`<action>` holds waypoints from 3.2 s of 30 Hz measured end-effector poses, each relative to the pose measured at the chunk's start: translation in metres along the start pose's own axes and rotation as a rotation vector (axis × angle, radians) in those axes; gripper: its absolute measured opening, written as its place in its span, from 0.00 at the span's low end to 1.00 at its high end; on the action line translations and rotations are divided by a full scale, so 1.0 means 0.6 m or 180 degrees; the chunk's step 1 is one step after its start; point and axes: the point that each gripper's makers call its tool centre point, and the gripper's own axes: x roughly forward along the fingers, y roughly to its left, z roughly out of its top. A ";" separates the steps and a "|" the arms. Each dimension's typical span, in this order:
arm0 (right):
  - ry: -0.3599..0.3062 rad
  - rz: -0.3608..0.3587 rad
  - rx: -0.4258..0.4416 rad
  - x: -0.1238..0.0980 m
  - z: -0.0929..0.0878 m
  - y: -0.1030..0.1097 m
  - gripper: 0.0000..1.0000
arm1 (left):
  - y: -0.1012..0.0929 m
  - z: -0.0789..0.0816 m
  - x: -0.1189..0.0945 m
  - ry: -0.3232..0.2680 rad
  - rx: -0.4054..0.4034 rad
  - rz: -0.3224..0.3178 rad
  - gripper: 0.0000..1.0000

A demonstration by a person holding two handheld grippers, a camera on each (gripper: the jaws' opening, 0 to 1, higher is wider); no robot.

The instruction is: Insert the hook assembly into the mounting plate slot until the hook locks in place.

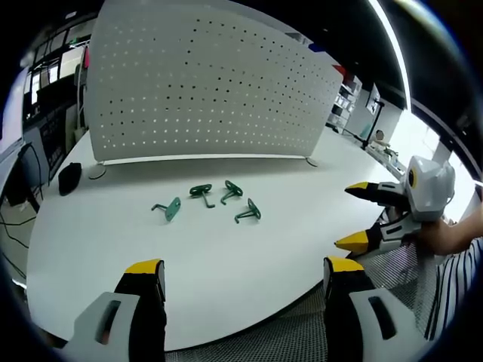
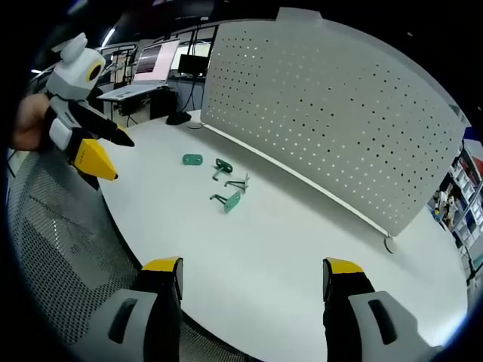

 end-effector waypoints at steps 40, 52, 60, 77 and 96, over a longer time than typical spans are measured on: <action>-0.0061 0.0003 0.0046 -0.004 0.008 -0.002 0.70 | 0.015 0.006 0.022 0.0043 -0.0197 0.0131 0.84; -0.0015 0.0004 0.0018 -0.001 0.003 -0.001 0.69 | 0.057 -0.005 0.054 0.0052 -0.0636 0.0208 0.80; -0.0002 0.0026 0.0050 0.001 0.002 0.001 0.68 | 0.056 0.004 0.079 0.0100 -0.0586 0.0175 0.79; -0.0114 0.0181 0.0347 0.023 0.063 -0.011 0.63 | 0.035 0.004 0.091 0.0139 -0.0342 -0.0027 0.80; 0.0088 0.0468 0.0865 0.171 0.049 0.043 0.35 | 0.025 0.000 0.085 0.0162 -0.0204 -0.0068 0.79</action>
